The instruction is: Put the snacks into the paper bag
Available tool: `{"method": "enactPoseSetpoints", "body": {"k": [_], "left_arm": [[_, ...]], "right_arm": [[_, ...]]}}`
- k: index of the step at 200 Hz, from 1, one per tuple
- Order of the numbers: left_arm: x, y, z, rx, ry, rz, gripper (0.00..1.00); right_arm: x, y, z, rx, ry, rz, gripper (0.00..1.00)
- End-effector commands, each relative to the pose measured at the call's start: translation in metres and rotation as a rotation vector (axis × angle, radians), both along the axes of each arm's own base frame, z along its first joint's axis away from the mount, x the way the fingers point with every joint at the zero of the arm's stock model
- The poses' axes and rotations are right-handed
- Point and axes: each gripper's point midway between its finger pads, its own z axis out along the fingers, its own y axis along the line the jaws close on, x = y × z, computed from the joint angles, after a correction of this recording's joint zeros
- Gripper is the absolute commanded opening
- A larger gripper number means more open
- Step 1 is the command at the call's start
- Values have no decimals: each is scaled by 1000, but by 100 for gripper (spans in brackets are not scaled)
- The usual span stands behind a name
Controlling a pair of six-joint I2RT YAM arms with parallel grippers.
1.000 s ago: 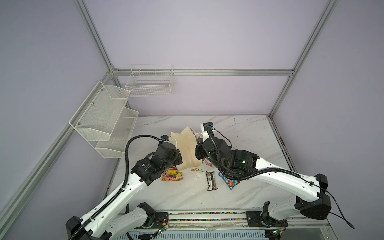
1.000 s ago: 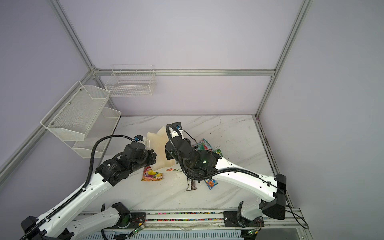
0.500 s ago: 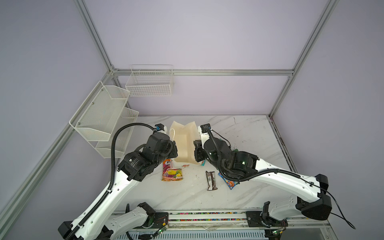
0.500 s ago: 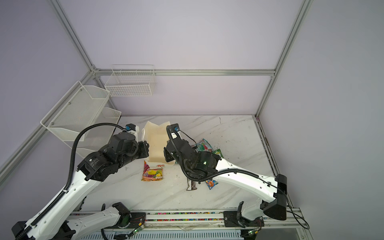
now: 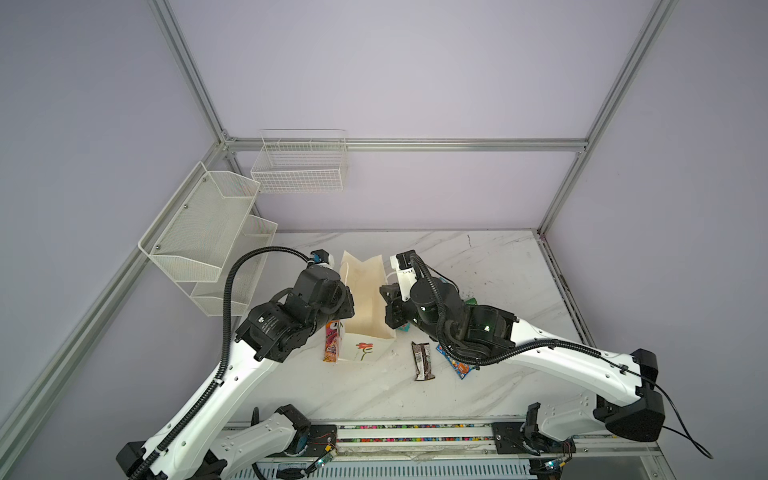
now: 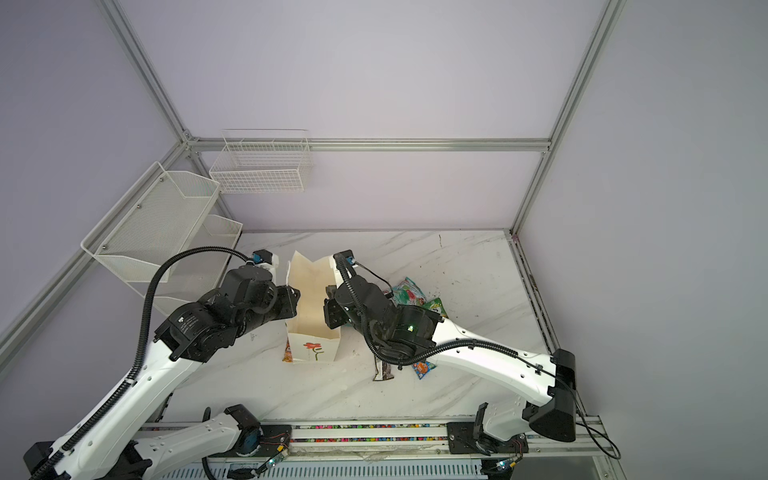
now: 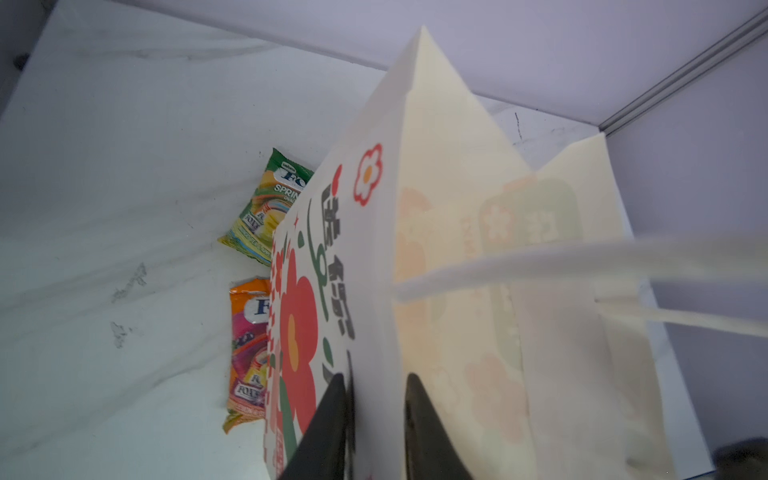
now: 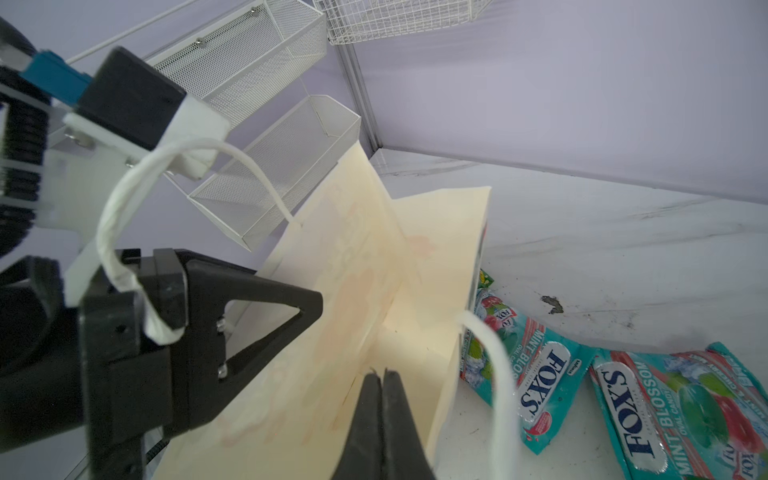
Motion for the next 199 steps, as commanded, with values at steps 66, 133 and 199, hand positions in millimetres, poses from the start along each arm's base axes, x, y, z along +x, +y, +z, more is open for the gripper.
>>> {"method": "enactPoseSetpoints", "body": {"k": [66, 133, 199], "left_arm": [[0, 1, 12, -5, -18, -6, 33], [3, 0, 20, -7, -22, -3, 29], [0, 1, 28, 8, -12, -12, 16]], "right_arm": [[-2, 9, 5, 14, -7, 25, 0], [-8, 15, 10, 32, -8, 40, 0], [-3, 12, 7, 12, -17, 10, 0]]}}
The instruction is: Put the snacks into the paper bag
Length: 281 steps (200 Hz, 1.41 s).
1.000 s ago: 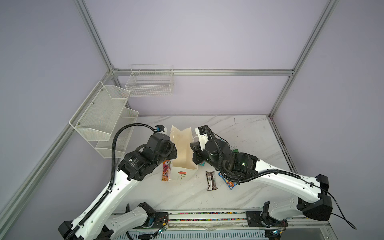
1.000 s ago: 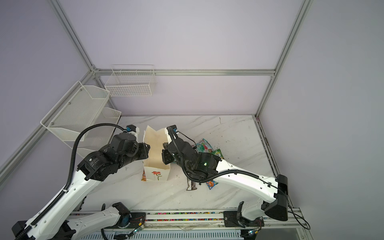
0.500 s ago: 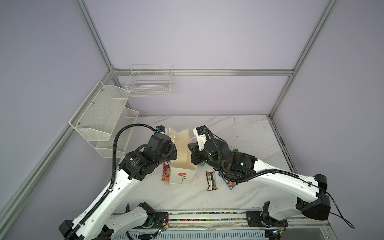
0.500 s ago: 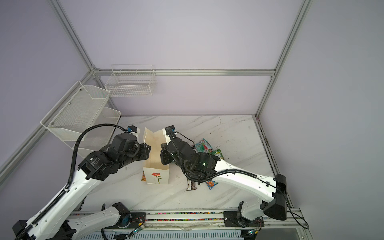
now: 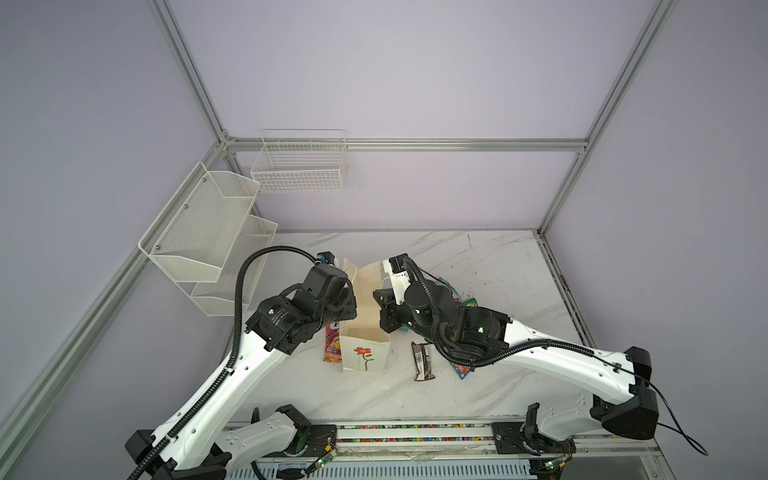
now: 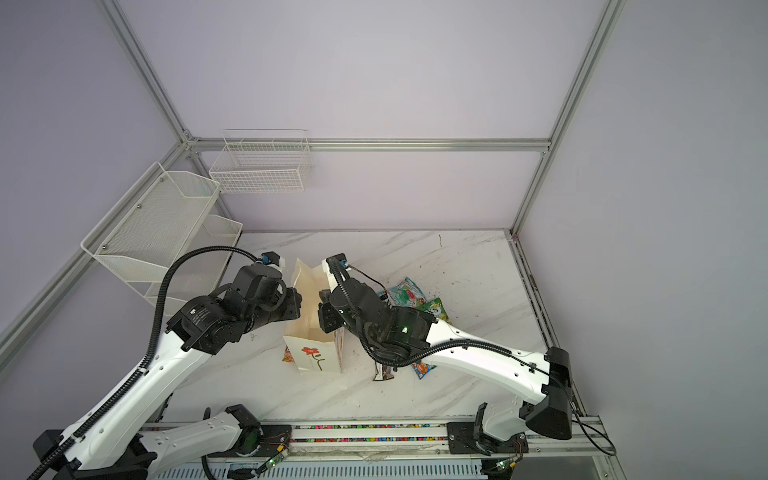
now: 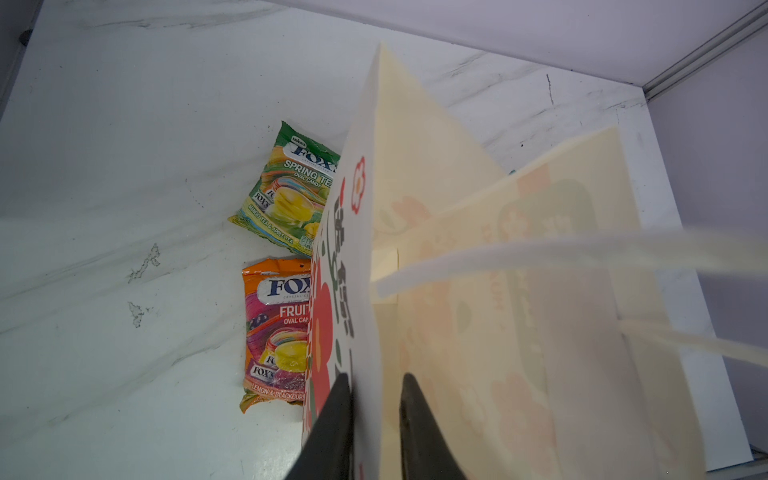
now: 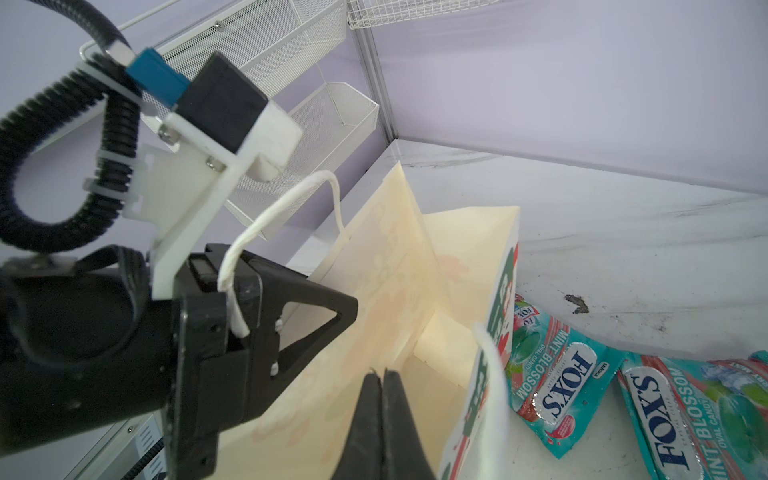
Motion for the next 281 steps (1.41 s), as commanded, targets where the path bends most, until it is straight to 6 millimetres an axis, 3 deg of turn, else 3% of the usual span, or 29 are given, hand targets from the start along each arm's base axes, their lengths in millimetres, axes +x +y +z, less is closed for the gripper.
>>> {"method": "enactPoseSetpoints", "body": {"k": [1, 43, 105, 115, 131, 146, 154, 221, 281], "left_arm": [[0, 2, 45, -46, -94, -8, 16], [-2, 3, 49, -41, -90, -18, 0], [-4, 3, 52, -40, -92, -20, 0], [-3, 4, 52, -39, -92, -19, 14], [-2, 3, 51, -38, -89, -20, 25], [-2, 2, 49, -41, -83, -20, 44], [-1, 1, 48, -39, -77, -20, 48], [-1, -3, 54, -53, -80, -34, 45], [-2, -2, 45, -23, -51, -39, 24]], "right_arm": [[2, 0, 14, 17, -24, -18, 0], [6, -1, 11, -4, -30, -45, 0], [2, 4, 15, -6, -36, -23, 0], [0, 4, 16, 1, -37, -14, 0], [-1, 4, 17, 10, -37, -8, 0], [-3, 3, 16, 13, -34, -6, 0], [-4, 3, 16, 12, -33, 0, 0], [-4, -5, 21, 7, -48, -50, 0], [-3, -6, 19, -8, -58, -65, 0]]}}
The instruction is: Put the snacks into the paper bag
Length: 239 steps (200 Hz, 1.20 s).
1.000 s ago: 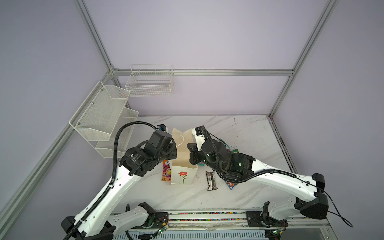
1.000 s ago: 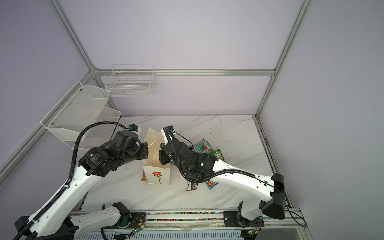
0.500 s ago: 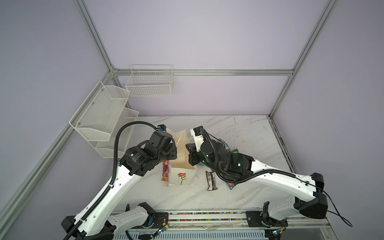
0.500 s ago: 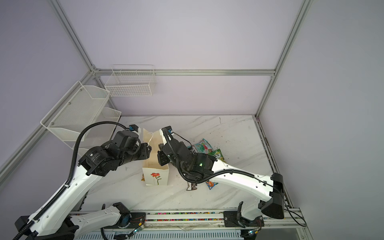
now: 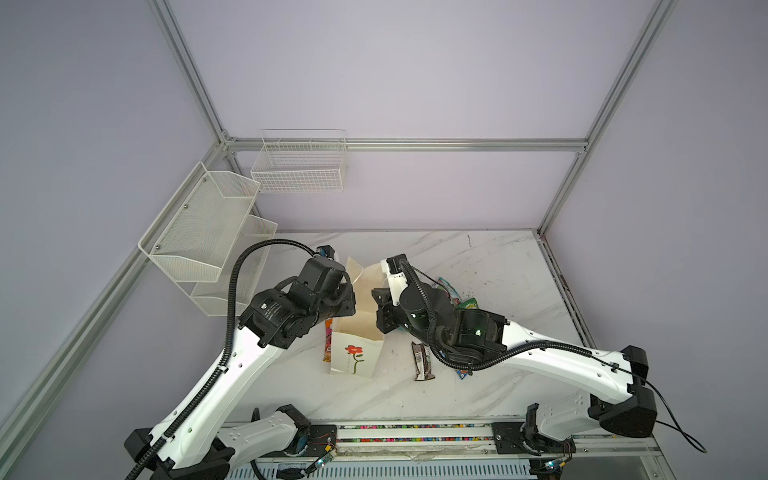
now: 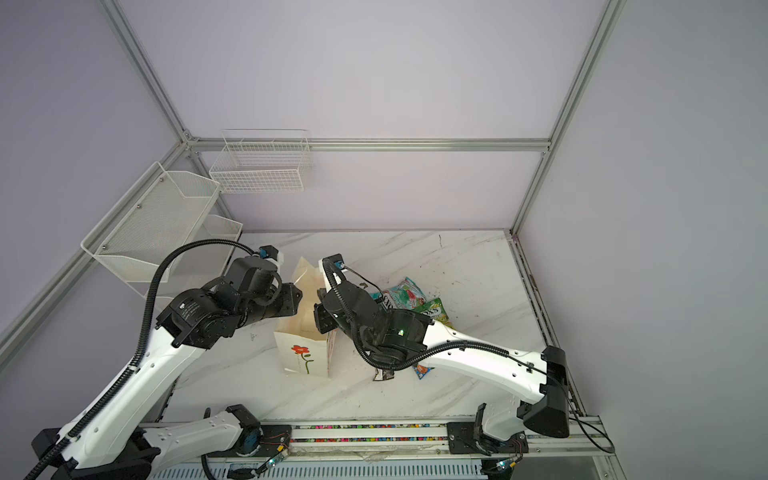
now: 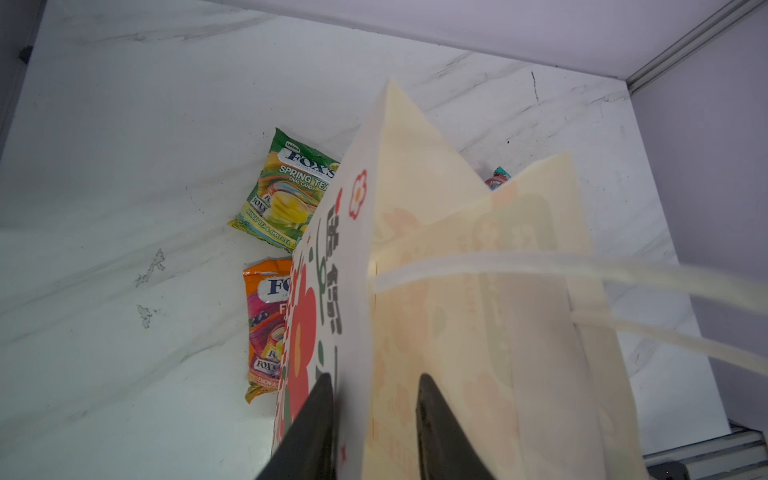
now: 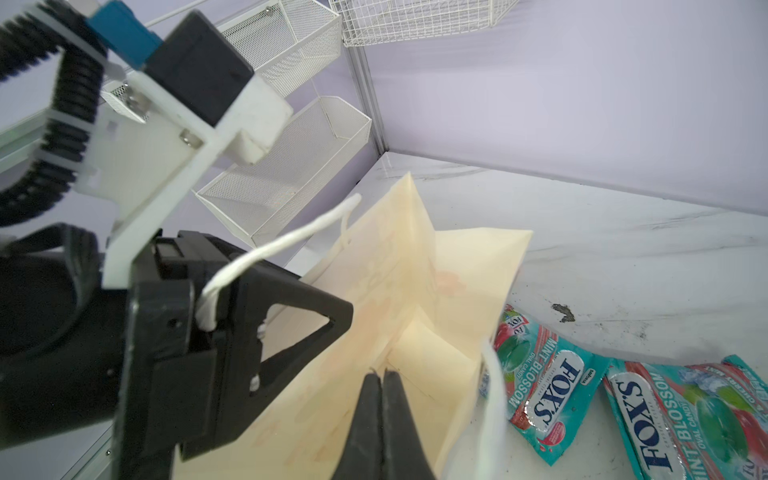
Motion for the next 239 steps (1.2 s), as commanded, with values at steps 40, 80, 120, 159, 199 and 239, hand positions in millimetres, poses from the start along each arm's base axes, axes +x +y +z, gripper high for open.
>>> {"method": "enactPoseSetpoints", "body": {"k": [40, 80, 120, 159, 199, 239], "left_arm": [[1, 1, 19, -2, -27, -13, 15], [-1, 1, 25, -12, -40, -16, 56], [-3, 7, 34, -23, -71, 4, 57], [-4, 8, 34, -29, -70, 8, 47], [-4, 6, 30, -29, -61, 5, 31], [-5, 5, 26, -30, -50, -3, 12]], "right_arm": [[4, -16, 9, -29, -38, -71, 0], [11, -21, -2, -89, -44, -121, 0], [13, -27, -5, -104, -43, -154, 0], [14, -29, -6, -101, -37, -162, 0], [12, -31, -3, -87, -31, -162, 0], [12, -32, 0, -78, -32, -164, 0]]}}
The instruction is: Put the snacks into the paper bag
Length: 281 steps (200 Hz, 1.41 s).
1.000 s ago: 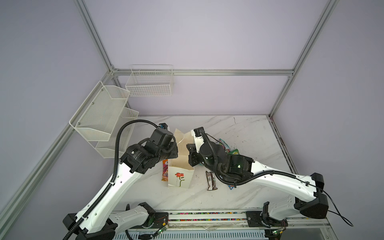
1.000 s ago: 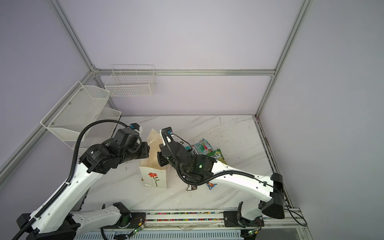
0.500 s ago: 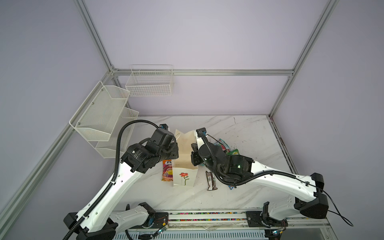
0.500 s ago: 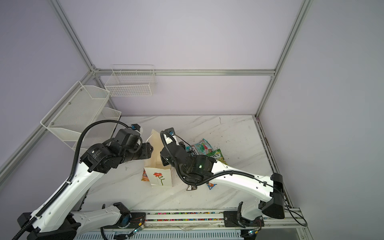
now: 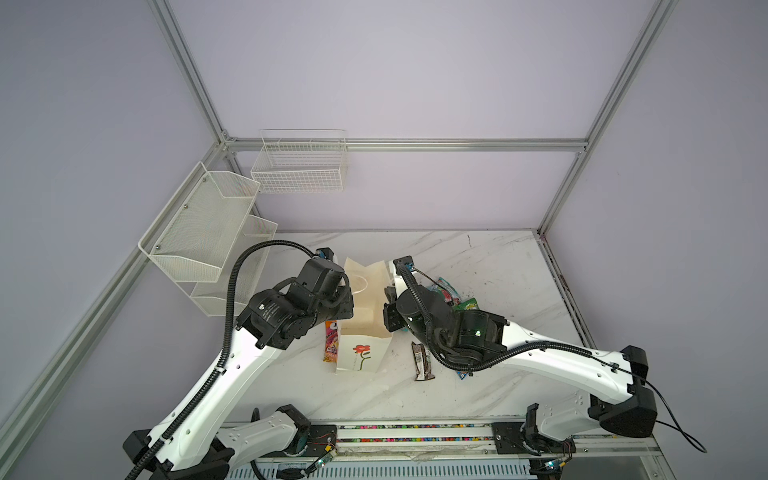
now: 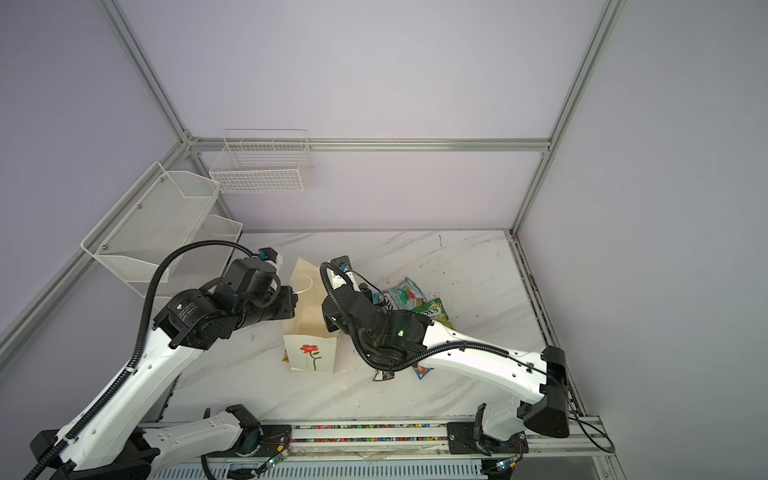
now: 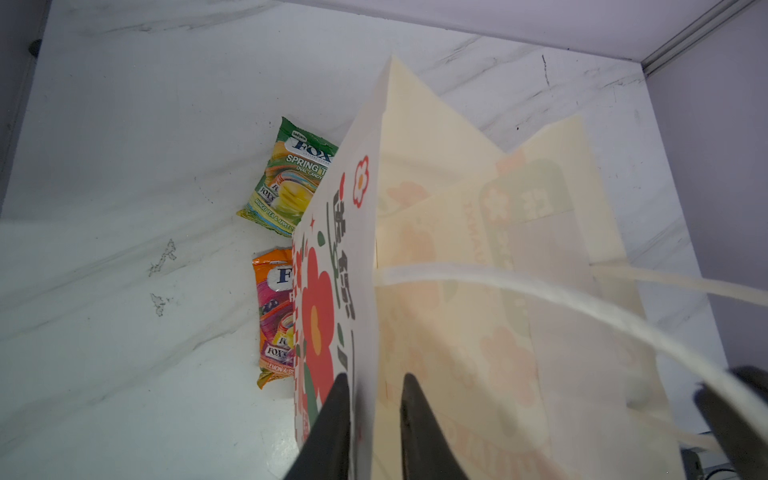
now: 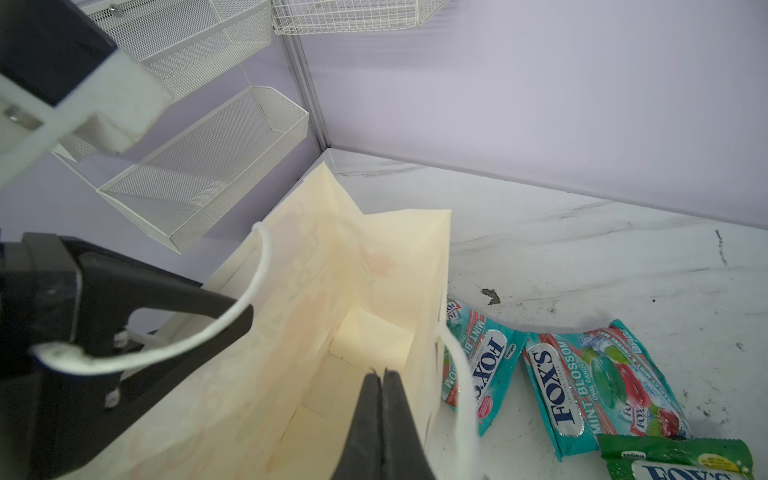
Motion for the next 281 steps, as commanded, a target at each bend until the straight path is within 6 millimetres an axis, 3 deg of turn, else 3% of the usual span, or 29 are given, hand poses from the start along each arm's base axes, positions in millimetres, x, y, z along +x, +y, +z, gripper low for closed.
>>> {"method": "enactPoseSetpoints", "body": {"k": [1, 19, 102, 125, 134, 164, 169, 191, 247, 281], "left_arm": [[2, 0, 28, -46, -74, 0, 12], [2, 1, 29, -45, -78, -1, 0], [3, -2, 44, -58, -115, -23, 0], [3, -2, 48, -65, -133, -32, 0], [3, -3, 50, -71, -142, -40, 0], [2, -14, 56, -113, -177, -98, 0], [2, -17, 58, -124, -186, -114, 0], [-1, -25, 61, -159, -224, -167, 0], [-11, -49, 68, -250, -310, -325, 16], [-16, -57, 70, -284, -333, -378, 17]], "right_arm": [[-2, -6, 14, 25, -11, -20, 0], [-2, -6, 14, 20, -12, -21, 0], [-4, -7, 12, 24, -7, -9, 0], [-7, -8, 16, 45, -8, 12, 25], [-9, -9, 18, 53, -11, 21, 30], [-13, -7, 21, 75, -16, 54, 31], [-16, -14, 31, 103, -25, 59, 31], [-20, -15, 35, 121, -20, 83, 34], [-28, -16, 42, 174, -24, 126, 34], [-33, -18, 48, 206, -25, 157, 33]]}}
